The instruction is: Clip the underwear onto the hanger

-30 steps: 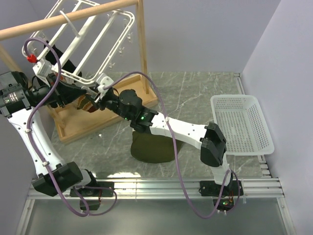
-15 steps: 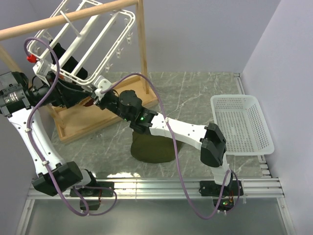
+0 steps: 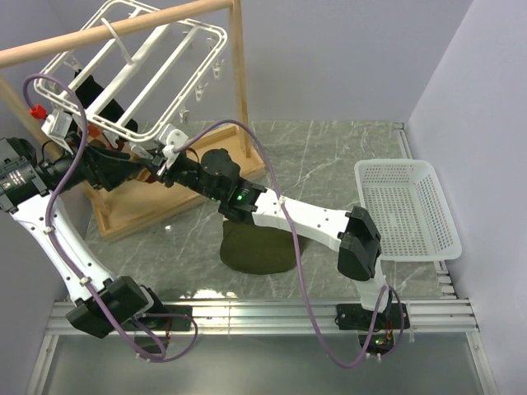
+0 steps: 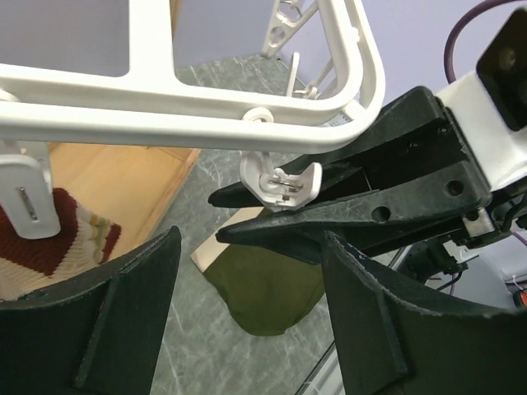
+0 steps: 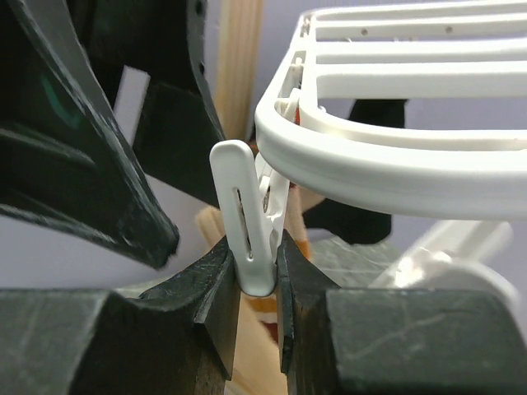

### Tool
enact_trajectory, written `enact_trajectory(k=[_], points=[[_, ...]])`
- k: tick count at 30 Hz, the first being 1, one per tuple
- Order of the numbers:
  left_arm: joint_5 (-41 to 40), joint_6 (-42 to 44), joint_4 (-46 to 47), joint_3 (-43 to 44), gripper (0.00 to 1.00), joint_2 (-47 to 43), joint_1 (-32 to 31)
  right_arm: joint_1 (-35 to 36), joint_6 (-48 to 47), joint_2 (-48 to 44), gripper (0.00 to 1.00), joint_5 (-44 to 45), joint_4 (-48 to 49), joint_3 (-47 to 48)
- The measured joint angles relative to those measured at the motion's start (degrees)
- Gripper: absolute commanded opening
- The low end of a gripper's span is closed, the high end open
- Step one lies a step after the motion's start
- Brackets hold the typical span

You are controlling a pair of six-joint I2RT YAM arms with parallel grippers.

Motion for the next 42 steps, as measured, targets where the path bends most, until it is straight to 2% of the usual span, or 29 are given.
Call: enact_trajectory(k=[16, 24, 33, 36, 40, 42], points=[[0.0, -1.0, 0.0, 5.3, 0.70, 2.9, -1.7, -0.2, 3.5, 0.8, 0.00, -2.4, -1.1, 2.1], [0.0, -1.6, 0.0, 7.2, 0.58, 4.0, -3.2, -0.2, 4.1, 0.9, 0.00, -2.4, -1.1, 2.1], [0.0, -1.7, 0.0, 9.7, 0.56, 5.9, -4.9, -0.2, 5.0, 0.9, 0.00, -2.6, -1.1, 2.1], [0.2, -1.7, 0.0, 10.2, 0.48, 6.2, -5.4, -0.2, 5.0, 0.9, 0.00, -2.6, -1.1, 2.1], [0.3, -2.0, -0.1, 10.3, 0.24, 6.3, -5.9, -0.4, 5.0, 1.0, 0.00, -2.4, -1.3, 2.1], [0.5, -2.2, -0.3, 10.3, 0.17, 6.4, -5.9, -0.5, 5.0, 1.1, 0.03, -2.3, -1.5, 2.1]])
